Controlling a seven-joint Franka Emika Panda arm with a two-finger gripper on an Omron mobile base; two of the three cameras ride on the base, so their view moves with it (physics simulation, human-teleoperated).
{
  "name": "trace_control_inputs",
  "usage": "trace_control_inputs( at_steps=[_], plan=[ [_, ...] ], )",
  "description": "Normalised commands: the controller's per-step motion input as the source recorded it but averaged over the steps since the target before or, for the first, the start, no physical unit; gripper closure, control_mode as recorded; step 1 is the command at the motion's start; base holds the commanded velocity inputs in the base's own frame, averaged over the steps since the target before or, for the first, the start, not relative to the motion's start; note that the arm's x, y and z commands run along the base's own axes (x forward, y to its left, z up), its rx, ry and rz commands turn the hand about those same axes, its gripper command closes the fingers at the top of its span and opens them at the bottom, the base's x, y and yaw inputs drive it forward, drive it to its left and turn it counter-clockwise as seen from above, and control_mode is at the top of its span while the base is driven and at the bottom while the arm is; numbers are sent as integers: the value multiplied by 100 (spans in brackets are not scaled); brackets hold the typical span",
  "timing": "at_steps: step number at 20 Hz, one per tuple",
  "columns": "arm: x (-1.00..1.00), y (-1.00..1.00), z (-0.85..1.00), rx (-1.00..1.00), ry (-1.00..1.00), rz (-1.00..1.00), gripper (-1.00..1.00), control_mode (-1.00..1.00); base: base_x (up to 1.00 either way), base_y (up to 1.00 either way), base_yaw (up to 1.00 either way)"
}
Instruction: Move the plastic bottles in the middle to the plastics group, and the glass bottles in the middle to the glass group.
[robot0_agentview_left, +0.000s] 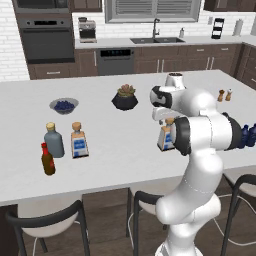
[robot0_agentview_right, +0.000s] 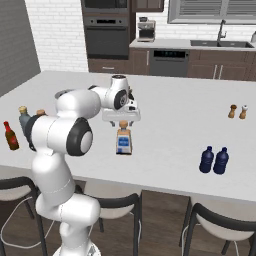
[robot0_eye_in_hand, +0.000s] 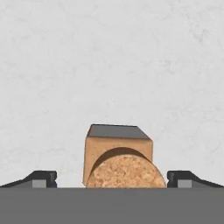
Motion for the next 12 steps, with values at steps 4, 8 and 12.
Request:
trace_control_inputs(
  at_steps=[4,8,12],
  plan=[
    [0,0,-16,0,0,0,-100,-100,0,0,0],
    [0,0,-4,0,0,0,-100,-100,0,0,0],
    [-3,0,0,0,0,0,100,-100,0,0,0]
  ],
)
